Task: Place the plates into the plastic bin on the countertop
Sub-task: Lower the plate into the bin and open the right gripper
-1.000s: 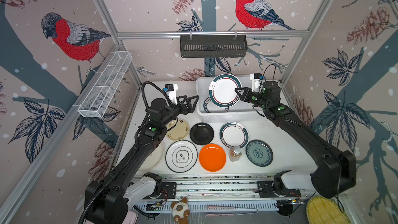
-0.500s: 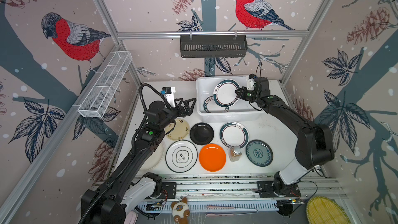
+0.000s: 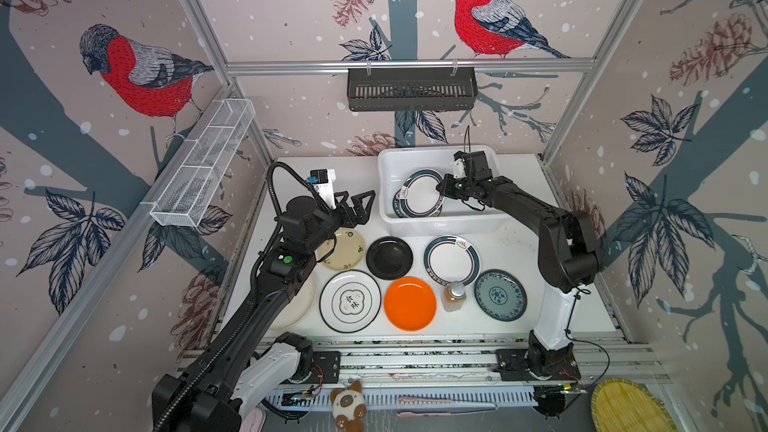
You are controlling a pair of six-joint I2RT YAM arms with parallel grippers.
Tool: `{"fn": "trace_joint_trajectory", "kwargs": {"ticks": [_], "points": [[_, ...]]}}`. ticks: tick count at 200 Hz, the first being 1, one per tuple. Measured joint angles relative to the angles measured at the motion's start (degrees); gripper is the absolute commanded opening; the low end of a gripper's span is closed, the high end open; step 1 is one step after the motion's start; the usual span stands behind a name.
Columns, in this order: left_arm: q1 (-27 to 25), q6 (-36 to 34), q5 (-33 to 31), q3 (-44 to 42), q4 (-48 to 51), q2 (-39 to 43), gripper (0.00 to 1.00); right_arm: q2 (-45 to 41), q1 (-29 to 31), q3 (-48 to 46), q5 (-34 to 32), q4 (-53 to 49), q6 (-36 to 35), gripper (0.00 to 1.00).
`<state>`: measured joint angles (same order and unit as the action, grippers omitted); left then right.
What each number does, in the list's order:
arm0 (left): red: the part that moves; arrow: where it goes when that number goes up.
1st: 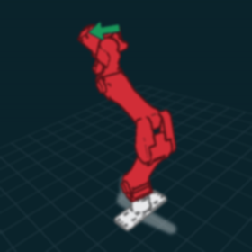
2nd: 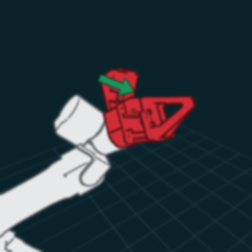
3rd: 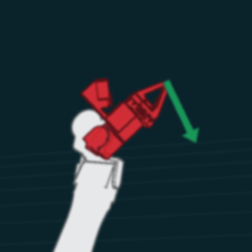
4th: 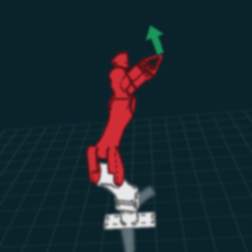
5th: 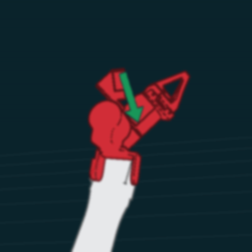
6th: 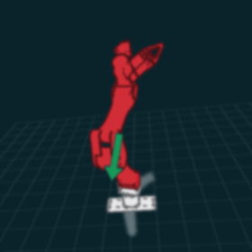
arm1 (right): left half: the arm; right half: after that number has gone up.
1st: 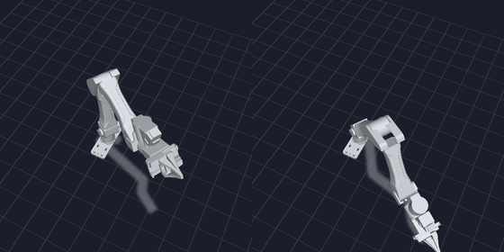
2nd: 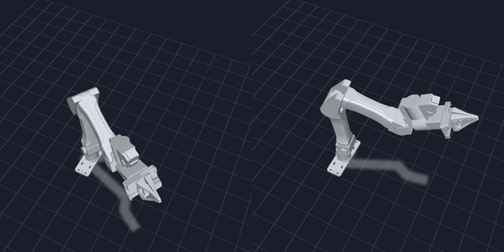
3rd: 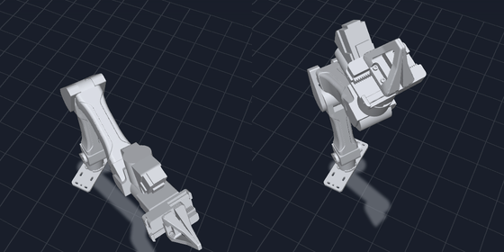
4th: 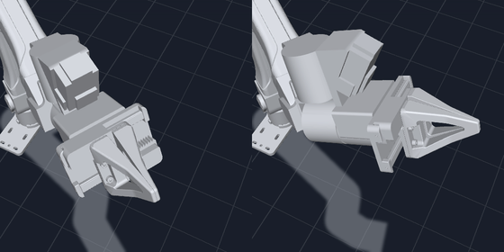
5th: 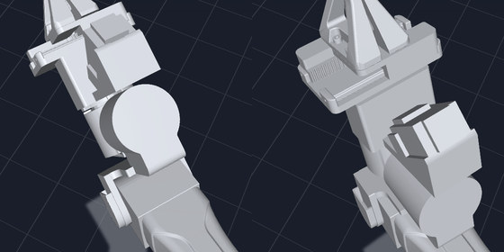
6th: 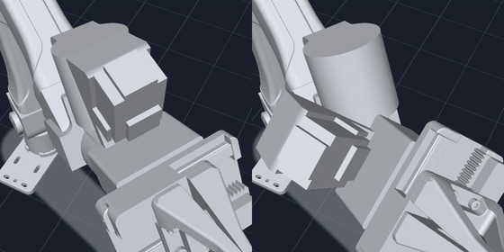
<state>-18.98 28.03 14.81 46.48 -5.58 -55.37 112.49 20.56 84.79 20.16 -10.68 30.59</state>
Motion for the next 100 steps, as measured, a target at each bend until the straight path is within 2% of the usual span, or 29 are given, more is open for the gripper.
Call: {"fn": "trace_joint_trajectory", "kwargs": {"ticks": [46, 74, 100], "points": [[0.00, 0.00, -1.33, -0.28, 0.02, -0.02, 0.98, 4.66, 0.63, 2.32, 1.31, 0.00, 0.63, 0.01], [0.00, 0.00, -1.38, -0.28, 0.02, -0.31, 0.98, 6.67, 1.22, 3.89, 2.21, 0.33, 0.66, 0.11], [0.00, 0.02, -1.36, -0.28, 0.02, -0.59, 0.98, 9.07, 2.05, 6.64, 2.12, -0.85, 0.42, 0.27]]}}
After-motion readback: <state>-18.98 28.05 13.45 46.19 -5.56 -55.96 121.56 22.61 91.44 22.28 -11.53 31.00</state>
